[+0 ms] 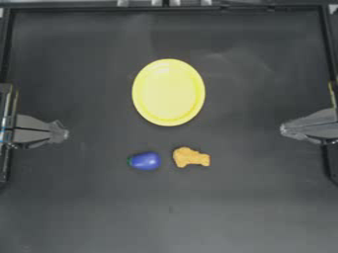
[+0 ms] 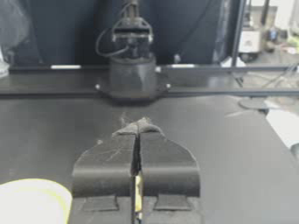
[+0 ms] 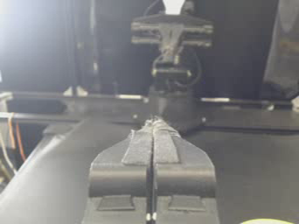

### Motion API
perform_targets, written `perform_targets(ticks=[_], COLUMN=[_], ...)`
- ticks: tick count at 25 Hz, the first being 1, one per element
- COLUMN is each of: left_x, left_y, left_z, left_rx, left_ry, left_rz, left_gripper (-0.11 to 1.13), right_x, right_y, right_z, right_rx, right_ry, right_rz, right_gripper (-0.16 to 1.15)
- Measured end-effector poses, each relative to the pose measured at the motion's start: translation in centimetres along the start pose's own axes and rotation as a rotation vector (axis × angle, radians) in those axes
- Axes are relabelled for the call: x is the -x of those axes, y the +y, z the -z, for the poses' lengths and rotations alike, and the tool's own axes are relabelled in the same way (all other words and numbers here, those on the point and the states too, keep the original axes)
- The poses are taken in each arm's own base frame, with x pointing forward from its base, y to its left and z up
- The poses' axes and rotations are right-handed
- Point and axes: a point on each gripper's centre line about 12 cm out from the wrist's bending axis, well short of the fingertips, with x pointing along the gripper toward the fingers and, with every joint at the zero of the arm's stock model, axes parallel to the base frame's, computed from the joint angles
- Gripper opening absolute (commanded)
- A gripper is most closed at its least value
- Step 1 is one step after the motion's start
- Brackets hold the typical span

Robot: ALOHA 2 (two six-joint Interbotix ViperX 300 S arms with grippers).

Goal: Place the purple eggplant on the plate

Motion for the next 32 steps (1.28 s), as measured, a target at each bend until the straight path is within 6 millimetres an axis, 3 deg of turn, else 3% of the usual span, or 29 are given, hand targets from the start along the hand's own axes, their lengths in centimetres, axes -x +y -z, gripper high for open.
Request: perform_targets(ticks=[2, 11, 14, 17, 19, 20, 21, 24, 32], left_x=[0.0, 0.0, 0.0, 0.0, 0.0, -0.1, -0.3, -1.1, -2.7], left_y=[0.0, 0.0, 0.0, 0.1, 0.1, 0.1, 0.1, 0.1, 1.8], left_z=[-0.1, -0.2, -0.1, -0.1, 0.2, 0.4, 0.6, 0.7, 0.9], left_rx=[-0.004, -0.009, -0.009, -0.008, -0.006, -0.006, -0.006, -0.006, 0.000], left_ry=[-0.008, -0.014, -0.009, -0.002, 0.021, 0.040, 0.063, 0.117, 0.331], left_rz=[0.002, 0.002, -0.001, -0.003, -0.003, -0.002, -0.002, -0.005, -0.077], left_gripper=[0.01, 0.15, 0.42, 0.87, 1.07, 1.09, 1.06, 0.99, 1.03], right_x=[0.1, 0.1, 0.1, 0.2, 0.2, 0.2, 0.2, 0.2, 0.2], right_y=[0.0, 0.0, 0.0, 0.0, 0.0, 0.0, 0.0, 0.0, 0.0], right_z=[0.1, 0.1, 0.2, 0.6, 0.8, 0.9, 0.8, 0.9, 0.9], right_rx=[0.002, 0.011, 0.017, 0.018, 0.020, 0.017, 0.015, 0.014, 0.011], right_ry=[0.000, 0.000, 0.002, 0.012, 0.017, 0.020, 0.018, 0.020, 0.026], right_rz=[0.001, 0.000, 0.000, 0.000, -0.001, 0.001, 0.000, 0.000, 0.001], right_gripper=[0.06, 0.15, 0.39, 0.74, 0.97, 1.06, 1.07, 0.98, 0.98])
